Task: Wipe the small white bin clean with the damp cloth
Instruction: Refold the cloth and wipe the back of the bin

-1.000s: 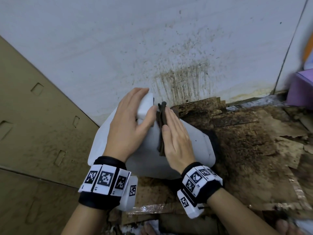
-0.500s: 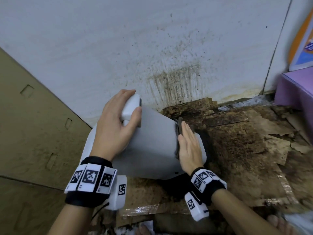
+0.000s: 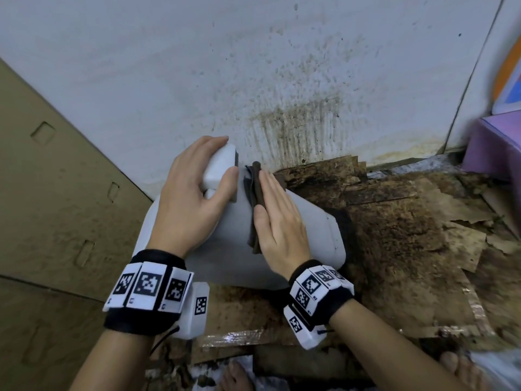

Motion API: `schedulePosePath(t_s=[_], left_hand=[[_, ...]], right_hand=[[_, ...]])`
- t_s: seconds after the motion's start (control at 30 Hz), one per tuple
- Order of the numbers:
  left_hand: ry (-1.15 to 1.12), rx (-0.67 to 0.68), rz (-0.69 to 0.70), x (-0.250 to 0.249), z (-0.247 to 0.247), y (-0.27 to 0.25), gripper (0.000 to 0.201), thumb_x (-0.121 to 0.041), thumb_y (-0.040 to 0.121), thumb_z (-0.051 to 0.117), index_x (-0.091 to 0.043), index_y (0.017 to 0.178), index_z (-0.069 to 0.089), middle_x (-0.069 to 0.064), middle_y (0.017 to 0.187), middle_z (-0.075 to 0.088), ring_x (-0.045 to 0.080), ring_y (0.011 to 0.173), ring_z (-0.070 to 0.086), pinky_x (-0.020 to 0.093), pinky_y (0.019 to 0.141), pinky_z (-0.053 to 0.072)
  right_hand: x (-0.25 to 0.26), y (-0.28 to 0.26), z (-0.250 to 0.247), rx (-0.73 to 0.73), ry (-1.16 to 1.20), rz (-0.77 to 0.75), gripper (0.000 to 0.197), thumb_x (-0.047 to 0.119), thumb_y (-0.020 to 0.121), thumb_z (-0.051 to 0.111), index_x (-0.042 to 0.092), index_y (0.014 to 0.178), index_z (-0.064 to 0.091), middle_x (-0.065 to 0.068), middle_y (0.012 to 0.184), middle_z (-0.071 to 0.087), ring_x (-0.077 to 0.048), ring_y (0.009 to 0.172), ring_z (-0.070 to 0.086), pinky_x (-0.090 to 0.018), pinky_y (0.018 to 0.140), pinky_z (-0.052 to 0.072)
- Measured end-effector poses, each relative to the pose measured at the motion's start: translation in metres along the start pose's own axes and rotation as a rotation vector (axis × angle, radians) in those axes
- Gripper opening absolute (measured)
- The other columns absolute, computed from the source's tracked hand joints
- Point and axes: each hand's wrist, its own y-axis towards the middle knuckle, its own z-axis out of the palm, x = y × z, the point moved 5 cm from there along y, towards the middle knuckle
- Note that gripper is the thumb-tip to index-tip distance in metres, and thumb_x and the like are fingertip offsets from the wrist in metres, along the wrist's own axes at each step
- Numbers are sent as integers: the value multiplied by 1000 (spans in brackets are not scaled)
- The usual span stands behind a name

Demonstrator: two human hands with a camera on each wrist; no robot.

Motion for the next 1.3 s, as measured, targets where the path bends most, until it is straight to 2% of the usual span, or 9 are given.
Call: schedulePosePath(t_s=[0.13, 0.33, 0.5, 0.67, 0.8, 0.93, 1.07, 1.17, 1.3], left_hand=[[-24, -3, -37, 2, -2, 0, 42, -38, 101, 57, -29, 142, 54, -12, 146, 50, 5, 137, 42, 17, 110, 30], [-99, -24, -64, 6, -4, 2, 41, -36, 99, 62, -32, 139, 57, -15, 144, 53, 3, 137, 44, 26, 113, 35], [-100, -32, -70, 6, -6, 2, 39, -37, 98, 62, -36, 137, 58, -17, 142, 55, 2, 136, 45, 24, 112, 35], [-88, -31, -66, 5, -5, 2, 41, -40, 96, 60, -35, 136, 58, -16, 141, 56, 1, 135, 45, 19, 110, 34], [-92, -31, -74, 4, -5, 2, 40, -38, 97, 62, -34, 137, 58, -16, 140, 56, 1, 135, 45, 19, 110, 35], [-83, -31, -82, 3, -6, 1, 39, -36, 98, 61, -35, 137, 58, -17, 140, 55, 2, 134, 45, 20, 109, 35], [-88, -29, -98, 4, -6, 0, 39, -35, 98, 61, -36, 137, 57, -17, 140, 55, 4, 134, 45, 29, 111, 38], [-89, -33, -96, 4, -6, 1, 39, -34, 98, 61, -35, 137, 57, -16, 141, 55, 5, 134, 46, 33, 112, 38], [-77, -41, -81, 4, -6, 0, 40, -33, 98, 61, -32, 138, 57, -13, 141, 56, 6, 135, 46, 31, 112, 38]], right_hand=[[-43, -21, -10, -20, -19, 33, 58, 34, 103, 24, 13, 158, 25, 3, 165, 24, -6, 152, 18, -31, 124, 19], [-119, -52, -25, -18, -10, 272, 61, 41, 102, 21, 18, 158, 25, 16, 160, 20, -3, 151, 15, -36, 125, 14], [-136, -57, -27, -43, 57, 340, 64, 45, 99, 23, 20, 158, 27, 14, 162, 23, -1, 151, 15, -25, 124, 12], [-142, -60, -28, -76, 104, 420, 62, 41, 98, 27, 18, 156, 31, 8, 162, 29, -5, 150, 21, -19, 120, 12], [-150, -65, -30, -60, 82, 444, 63, 40, 98, 28, 19, 157, 30, 6, 162, 29, -5, 149, 21, -22, 121, 13], [-137, -61, -27, -79, 72, 474, 65, 42, 97, 27, 18, 157, 29, 4, 162, 29, -8, 150, 22, -22, 120, 12], [-108, -48, -21, -105, 44, 475, 75, 55, 92, 15, 19, 158, 27, 6, 164, 26, -4, 150, 18, -27, 124, 9], [-66, -29, -11, -71, 62, 397, 78, 56, 91, 7, 21, 159, 22, 8, 165, 20, -1, 151, 13, -30, 125, 9], [-3, -1, 4, -8, 84, 255, 67, 44, 99, 10, 19, 160, 14, 7, 167, 12, 1, 152, 4, -29, 125, 4]])
